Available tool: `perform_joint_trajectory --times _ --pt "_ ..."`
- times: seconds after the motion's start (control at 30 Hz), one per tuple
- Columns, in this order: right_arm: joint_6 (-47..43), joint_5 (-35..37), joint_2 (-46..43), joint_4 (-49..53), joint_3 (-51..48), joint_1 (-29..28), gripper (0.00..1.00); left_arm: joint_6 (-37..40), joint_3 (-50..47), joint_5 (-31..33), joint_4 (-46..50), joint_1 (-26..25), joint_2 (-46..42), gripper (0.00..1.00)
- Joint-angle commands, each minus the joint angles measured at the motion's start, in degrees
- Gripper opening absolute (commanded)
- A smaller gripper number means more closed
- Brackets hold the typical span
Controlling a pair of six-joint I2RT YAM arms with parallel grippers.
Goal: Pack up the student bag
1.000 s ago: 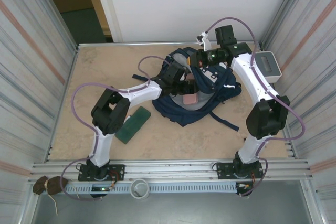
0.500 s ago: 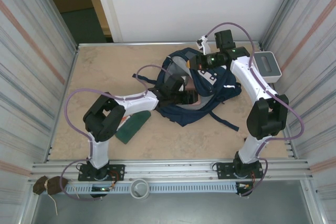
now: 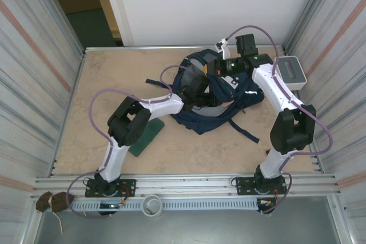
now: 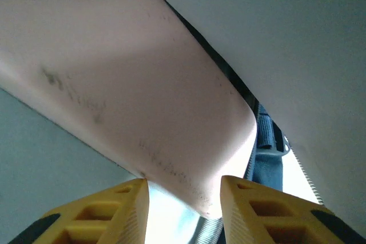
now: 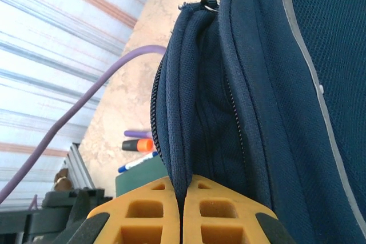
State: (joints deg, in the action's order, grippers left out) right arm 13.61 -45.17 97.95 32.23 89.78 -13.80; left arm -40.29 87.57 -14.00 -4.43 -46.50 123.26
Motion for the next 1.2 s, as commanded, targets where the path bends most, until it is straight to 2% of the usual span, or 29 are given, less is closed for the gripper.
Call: perform_joint_trajectory --times 0.0,0.13,0.27,0.33,0.43,0.5,0.53,0.63,0.73,0.9,1.0,1.17 --pt "1.0 -2.3 -4.2 -1.6 -1.8 0.7 0.0 2.1 2.3 -2.9 -4.6 1.5 0.5 0.39" --pt "0.2 -1.8 -5.6 -1.1 -4.0 2.6 0.0 3.5 -5.4 -4.8 -6.9 1.4 -6.2 0.46" --pt "-0.7 -1.2 -6.6 -0.8 -6.0 3.7 0.0 6.3 -16.6 -5.8 -6.4 1.4 -17.4 0.58" --pt "-1.1 -0.2 -7.3 -0.6 -6.9 3.8 0.0 9.6 -22.0 -4.7 -3.1 1.2 -24.4 0.63" --pt "-1.9 0.6 -8.1 -0.2 -7.8 3.8 0.0 15.1 -29.0 6.2 9.5 0.9 -35.2 0.71" --pt "-2.4 1.4 -8.5 0.2 -8.2 3.8 0.0 15.2 -33.4 16.4 19.6 1.4 -41.4 0.79" --pt "-2.6 1.7 -8.6 0.2 -8.4 3.9 0.0 14.5 -35.0 19.4 23.6 2.1 -43.4 0.8" --pt "-2.7 1.9 -8.6 -0.1 -8.6 3.9 0.0 11.4 -39.8 25.5 33.4 4.7 -49.2 0.87" --pt "-2.5 1.3 -8.0 -0.6 -8.5 3.8 0.0 8.2 -44.7 29.7 37.8 6.8 -54.7 0.95" --pt "-2.4 0.5 -6.8 -1.1 -8.3 3.7 0.0 6.9 -51.2 24.3 37.2 12.3 -60.2 0.99" --pt "-2.7 0.5 -6.8 -1.0 -8.5 3.7 0.0 6.1 -53.1 23.1 37.3 12.6 -60.6 0.99" --pt "-2.7 0.5 -7.1 -1.0 -8.3 3.8 0.0 4.8 -55.7 17.6 33.7 12.5 -59.5 0.99"
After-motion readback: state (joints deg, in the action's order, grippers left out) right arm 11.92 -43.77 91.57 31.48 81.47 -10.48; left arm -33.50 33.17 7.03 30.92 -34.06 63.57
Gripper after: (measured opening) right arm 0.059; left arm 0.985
